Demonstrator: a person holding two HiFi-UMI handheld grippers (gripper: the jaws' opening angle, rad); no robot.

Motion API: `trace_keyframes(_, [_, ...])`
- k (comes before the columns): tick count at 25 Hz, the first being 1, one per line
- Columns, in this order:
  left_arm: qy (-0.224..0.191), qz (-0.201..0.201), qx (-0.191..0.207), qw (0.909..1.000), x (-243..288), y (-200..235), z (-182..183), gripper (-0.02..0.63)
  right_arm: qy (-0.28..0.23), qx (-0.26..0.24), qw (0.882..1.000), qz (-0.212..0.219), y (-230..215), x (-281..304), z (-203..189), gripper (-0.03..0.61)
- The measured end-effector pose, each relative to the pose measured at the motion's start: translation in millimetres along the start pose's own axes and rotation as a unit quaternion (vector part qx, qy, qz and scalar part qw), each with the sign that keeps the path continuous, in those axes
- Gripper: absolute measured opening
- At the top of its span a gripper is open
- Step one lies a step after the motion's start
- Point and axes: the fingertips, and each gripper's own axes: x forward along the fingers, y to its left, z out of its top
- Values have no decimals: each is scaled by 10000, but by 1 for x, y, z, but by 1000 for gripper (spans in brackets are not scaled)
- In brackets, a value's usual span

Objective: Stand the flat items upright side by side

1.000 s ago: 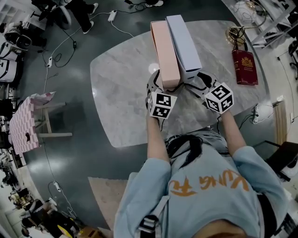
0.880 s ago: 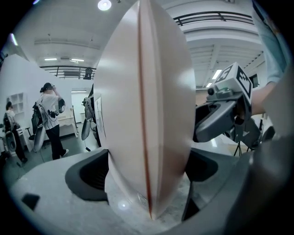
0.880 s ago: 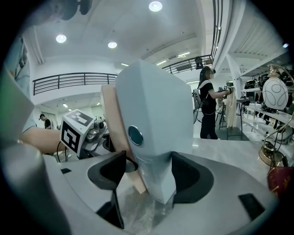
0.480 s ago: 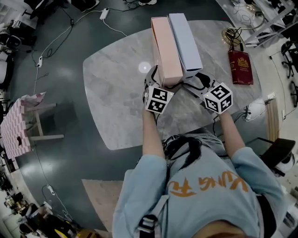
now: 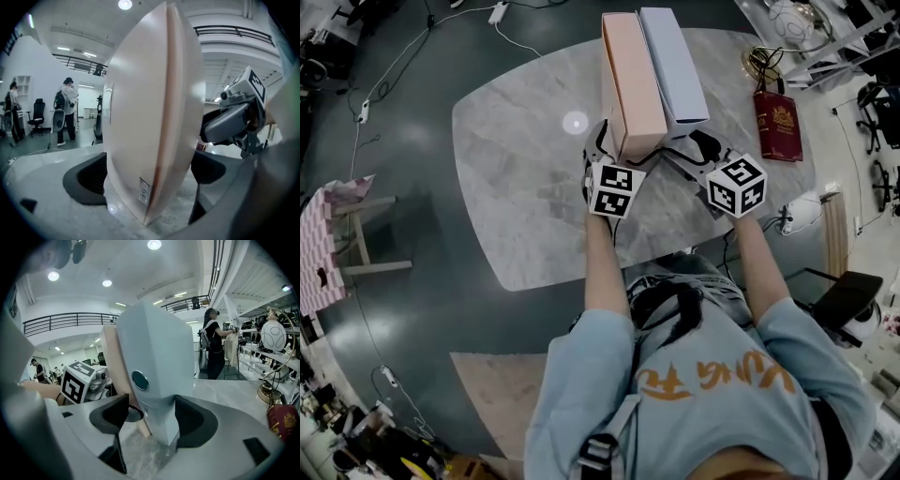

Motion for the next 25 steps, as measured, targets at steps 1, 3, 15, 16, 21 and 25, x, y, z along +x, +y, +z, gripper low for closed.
trace_keyframes(1, [-53,101,-88,9999,-5,0,1,572,-34,15,10000,-8,1,-1,0,310])
trace_keyframes(3, [-161,366,-272,9988,-18,2,2,571,-111,51,9999,-28,3,-4,0,311])
trace_keyframes(15, [-1175,1733,-844,9742,-108,-27,51,253,-1219,277,9917,-312,7,-67,30,245])
trace_keyframes(16, [-1239,1822,-805,9721,-116,-32,54,221,-1341,239,9902,-315,11,-76,34,217])
trace_keyframes(21, [-1619,2295,-820,9562,-147,-53,76,79,-1920,2,9812,-204,32,-115,61,105])
trace_keyframes(25, [-1674,2466,-694,9520,-163,-83,88,14,-2177,-36,9759,-168,49,-139,68,2])
